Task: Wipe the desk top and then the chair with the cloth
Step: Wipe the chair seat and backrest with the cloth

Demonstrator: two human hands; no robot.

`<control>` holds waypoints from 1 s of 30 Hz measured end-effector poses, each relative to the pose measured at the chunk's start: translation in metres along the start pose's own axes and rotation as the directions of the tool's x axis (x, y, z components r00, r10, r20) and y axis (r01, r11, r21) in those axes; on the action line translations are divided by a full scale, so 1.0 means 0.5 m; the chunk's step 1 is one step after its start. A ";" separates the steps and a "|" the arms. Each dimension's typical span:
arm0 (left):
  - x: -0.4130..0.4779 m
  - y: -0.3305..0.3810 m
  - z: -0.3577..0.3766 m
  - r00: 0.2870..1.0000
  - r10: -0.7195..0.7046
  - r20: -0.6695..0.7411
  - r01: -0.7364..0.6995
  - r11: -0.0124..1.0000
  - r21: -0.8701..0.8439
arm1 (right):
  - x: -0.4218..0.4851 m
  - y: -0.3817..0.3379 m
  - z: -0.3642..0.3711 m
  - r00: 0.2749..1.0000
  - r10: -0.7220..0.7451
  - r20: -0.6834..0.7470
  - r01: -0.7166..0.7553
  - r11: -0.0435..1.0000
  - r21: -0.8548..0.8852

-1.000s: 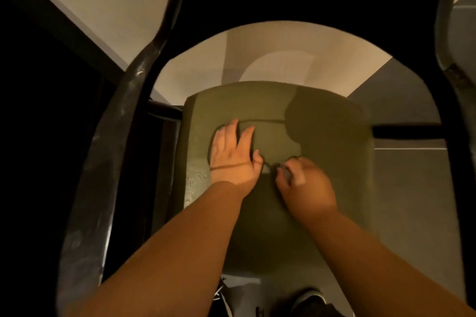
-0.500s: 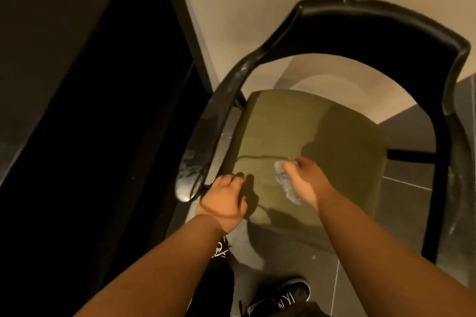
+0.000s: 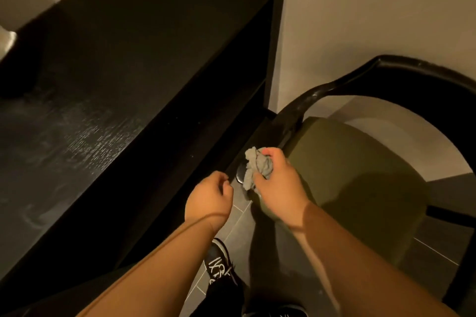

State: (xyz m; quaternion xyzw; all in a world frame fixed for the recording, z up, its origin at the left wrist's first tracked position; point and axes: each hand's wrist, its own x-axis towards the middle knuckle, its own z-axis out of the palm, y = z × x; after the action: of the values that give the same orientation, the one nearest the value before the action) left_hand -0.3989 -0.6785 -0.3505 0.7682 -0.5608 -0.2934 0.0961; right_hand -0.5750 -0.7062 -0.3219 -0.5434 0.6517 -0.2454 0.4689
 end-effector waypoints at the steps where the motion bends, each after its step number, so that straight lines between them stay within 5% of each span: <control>1: 0.010 0.000 -0.002 1.000 -0.004 -0.026 0.004 1.000 -0.019 | 0.010 0.000 0.009 0.998 -0.060 -0.035 0.057 0.995 -0.086; 6: 0.061 0.004 0.013 0.996 0.073 0.042 -0.070 0.994 -0.080 | 0.053 0.045 0.044 0.932 -0.358 0.058 0.335 0.788 -0.517; 13: 0.080 0.002 0.069 0.991 0.120 0.054 -0.110 0.981 -0.158 | 0.141 0.115 0.016 0.895 -0.423 0.141 0.399 0.616 -0.680; 16: 0.098 0.006 0.079 0.993 0.108 0.039 -0.098 0.977 -0.187 | 0.211 0.101 -0.013 0.939 -0.344 0.032 0.271 0.677 -0.684; 19: 0.122 0.016 0.072 0.993 0.116 0.017 -0.109 0.970 -0.218 | 0.205 0.090 -0.006 0.940 -0.333 0.069 0.307 0.743 -0.595; 22: 0.150 0.028 0.063 0.994 0.111 0.012 -0.104 0.961 -0.257 | 0.142 0.105 0.016 0.887 -0.421 0.189 0.451 0.702 -0.551; 27: 0.193 0.035 0.048 0.998 0.047 -0.044 -0.058 0.956 -0.288 | 0.154 0.109 0.035 0.867 -0.437 0.240 0.485 0.630 -0.606; 30: 0.210 0.036 0.039 0.999 0.011 -0.049 -0.025 0.956 -0.292 | 0.124 0.112 0.053 0.788 -0.532 0.309 0.595 0.533 -0.601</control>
State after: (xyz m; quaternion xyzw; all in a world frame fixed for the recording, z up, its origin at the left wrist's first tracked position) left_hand -0.4034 -0.7780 -0.3935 0.7471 -0.5157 -0.3543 0.2246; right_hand -0.5765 -0.7434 -0.4014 -0.8647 0.4625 -0.1074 0.1639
